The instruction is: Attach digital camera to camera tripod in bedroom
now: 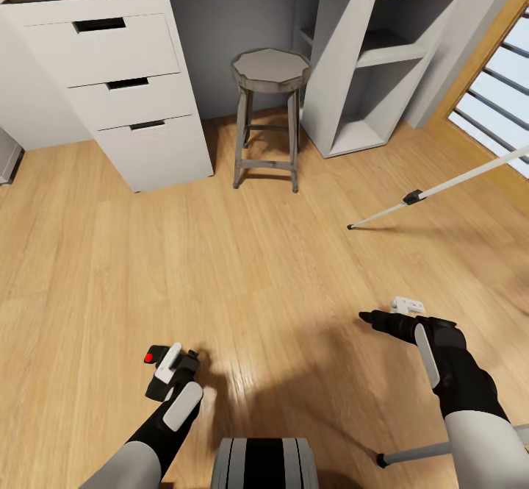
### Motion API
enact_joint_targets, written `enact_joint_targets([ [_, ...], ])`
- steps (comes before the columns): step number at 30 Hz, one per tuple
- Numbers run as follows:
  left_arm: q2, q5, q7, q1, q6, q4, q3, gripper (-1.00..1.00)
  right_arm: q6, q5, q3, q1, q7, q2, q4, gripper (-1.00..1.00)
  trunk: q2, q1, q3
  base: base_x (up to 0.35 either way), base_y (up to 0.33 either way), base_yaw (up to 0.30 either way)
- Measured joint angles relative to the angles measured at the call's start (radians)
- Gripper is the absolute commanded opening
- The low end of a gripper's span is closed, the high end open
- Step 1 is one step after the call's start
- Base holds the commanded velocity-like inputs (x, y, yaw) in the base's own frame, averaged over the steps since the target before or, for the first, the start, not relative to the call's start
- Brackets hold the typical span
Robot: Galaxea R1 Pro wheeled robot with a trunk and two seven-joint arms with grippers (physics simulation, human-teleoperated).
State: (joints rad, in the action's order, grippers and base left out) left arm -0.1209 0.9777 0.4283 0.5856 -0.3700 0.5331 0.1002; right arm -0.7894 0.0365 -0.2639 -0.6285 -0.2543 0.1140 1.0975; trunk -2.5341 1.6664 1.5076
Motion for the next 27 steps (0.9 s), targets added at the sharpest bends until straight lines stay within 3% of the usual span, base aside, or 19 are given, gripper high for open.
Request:
enact_joint_targets([
  [27, -0.001, 0.004, 0.004, 0.0, 0.0, -0.013, -0.001, 1.0, 0.0, 0.0, 0.0, 0.0, 0.0, 0.001, 0.0, 1.0, 0.0, 0.0, 0.0, 0.0, 0.0, 0.0],
])
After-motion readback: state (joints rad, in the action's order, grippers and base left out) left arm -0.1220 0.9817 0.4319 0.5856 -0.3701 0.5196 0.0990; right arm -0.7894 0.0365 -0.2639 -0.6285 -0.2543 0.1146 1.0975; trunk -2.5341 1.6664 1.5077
